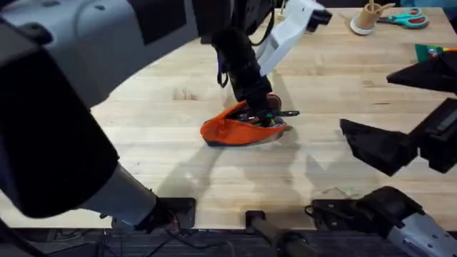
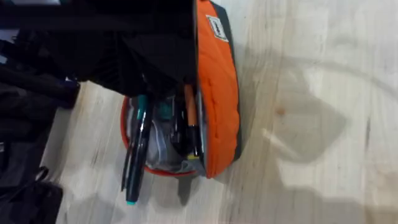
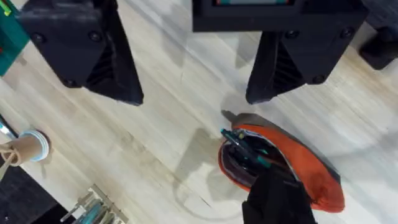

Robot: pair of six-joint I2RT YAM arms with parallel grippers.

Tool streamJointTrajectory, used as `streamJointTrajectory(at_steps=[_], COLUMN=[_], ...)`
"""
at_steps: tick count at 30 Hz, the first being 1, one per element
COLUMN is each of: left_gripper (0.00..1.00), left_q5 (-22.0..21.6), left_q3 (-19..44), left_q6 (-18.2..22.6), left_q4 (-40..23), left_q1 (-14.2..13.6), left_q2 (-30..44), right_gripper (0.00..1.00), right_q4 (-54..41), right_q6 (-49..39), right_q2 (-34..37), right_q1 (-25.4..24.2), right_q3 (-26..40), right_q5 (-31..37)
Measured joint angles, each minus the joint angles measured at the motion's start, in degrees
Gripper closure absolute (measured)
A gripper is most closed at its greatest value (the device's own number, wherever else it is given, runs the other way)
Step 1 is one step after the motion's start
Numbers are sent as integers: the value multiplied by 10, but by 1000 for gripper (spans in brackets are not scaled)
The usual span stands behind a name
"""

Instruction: Unzip the bag, pick up the pens from the table one at a time and place them inside, then zip the bag closed.

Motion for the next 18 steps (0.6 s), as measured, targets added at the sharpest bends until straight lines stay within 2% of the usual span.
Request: streamJointTrajectory(at_steps=[3,12,17,18], left_gripper=[958,958,958,915], left_q5=[0,-65,-77,-79], left_q3=[-19,-25,-25,-25], left_q6=[-5,-54,-64,-64], left_q4=[7,-17,-17,-17], left_q1=[0,0,-3,-4], left_q2=[0,0,0,0], right_gripper=[3,3,4,4], right_q4=[-1,-1,-1,-1], right_q6=[0,0,0,0], right_q2=[0,0,0,0], right_q1=[0,0,0,0], right_q3=[0,0,0,0], right_q5=[0,0,0,0])
